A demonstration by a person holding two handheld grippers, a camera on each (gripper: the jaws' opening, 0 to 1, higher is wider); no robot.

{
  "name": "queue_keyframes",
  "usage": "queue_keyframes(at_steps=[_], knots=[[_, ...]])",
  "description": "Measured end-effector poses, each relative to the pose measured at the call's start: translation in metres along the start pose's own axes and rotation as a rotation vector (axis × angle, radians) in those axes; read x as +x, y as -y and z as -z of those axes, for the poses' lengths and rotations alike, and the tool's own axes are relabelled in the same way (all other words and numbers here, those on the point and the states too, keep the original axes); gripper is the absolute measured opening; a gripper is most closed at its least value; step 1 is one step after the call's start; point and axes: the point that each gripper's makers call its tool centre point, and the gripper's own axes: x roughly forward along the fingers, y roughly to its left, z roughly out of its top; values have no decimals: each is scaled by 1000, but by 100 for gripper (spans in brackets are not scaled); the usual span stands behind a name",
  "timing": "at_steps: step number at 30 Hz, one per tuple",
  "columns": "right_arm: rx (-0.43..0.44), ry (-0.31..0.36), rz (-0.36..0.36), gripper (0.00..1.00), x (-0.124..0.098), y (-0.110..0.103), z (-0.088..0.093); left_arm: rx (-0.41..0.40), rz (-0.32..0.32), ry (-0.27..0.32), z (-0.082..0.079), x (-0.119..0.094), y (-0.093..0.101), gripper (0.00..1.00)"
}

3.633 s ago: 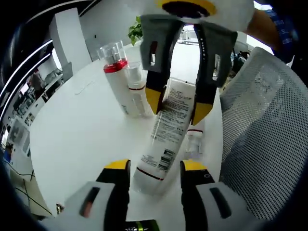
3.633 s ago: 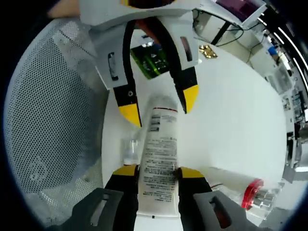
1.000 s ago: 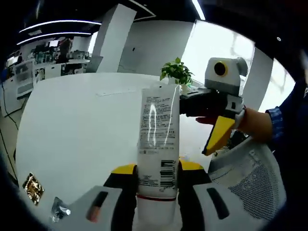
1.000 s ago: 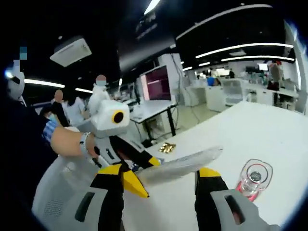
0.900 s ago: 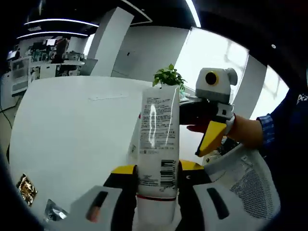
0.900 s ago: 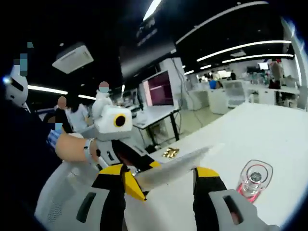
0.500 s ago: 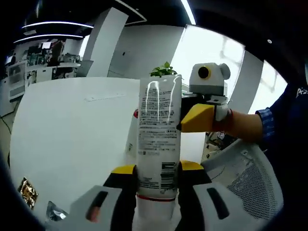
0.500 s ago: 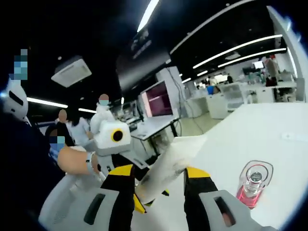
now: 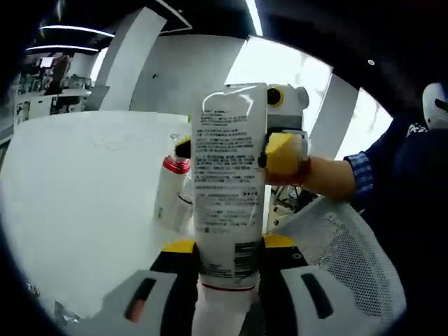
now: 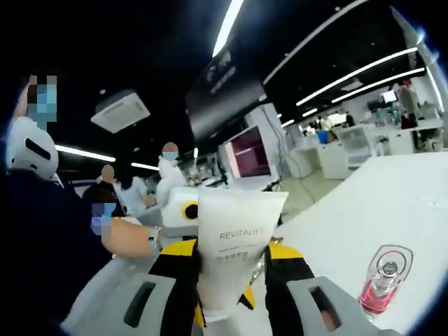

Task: Arrange the skincare products in the storage area until every visible bottle or jar stands upright without overlapping.

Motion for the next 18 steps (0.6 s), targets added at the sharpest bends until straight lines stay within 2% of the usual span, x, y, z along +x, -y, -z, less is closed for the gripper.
queue_keyframes(at_steps=[3, 5, 6, 8, 11, 14, 17, 18], knots=[[-64, -47, 86, 31, 2, 4, 2, 34, -68, -40, 3, 3, -9, 28], [-100, -69, 226, 30, 7, 17, 4, 66, -161, 3, -3, 3, -24, 29], [-103, -86, 267, 30, 10, 19, 7, 83, -208, 25, -6, 3, -31, 32], [-109, -120, 349, 30, 14, 24, 13, 71, -231, 28, -4, 3, -33, 39], [-147, -192, 480, 30, 18, 31, 26, 124, -297, 90, -18, 2, -36, 40], [-167, -219, 561, 30, 20, 35, 32, 257, -405, 60, -21, 0, -41, 36], [-72, -187, 602, 30, 16, 38, 30, 387, -468, -9, -16, 4, -44, 39], [-46, -177, 610, 30, 16, 39, 30, 398, -485, -16, -15, 4, -46, 37]])
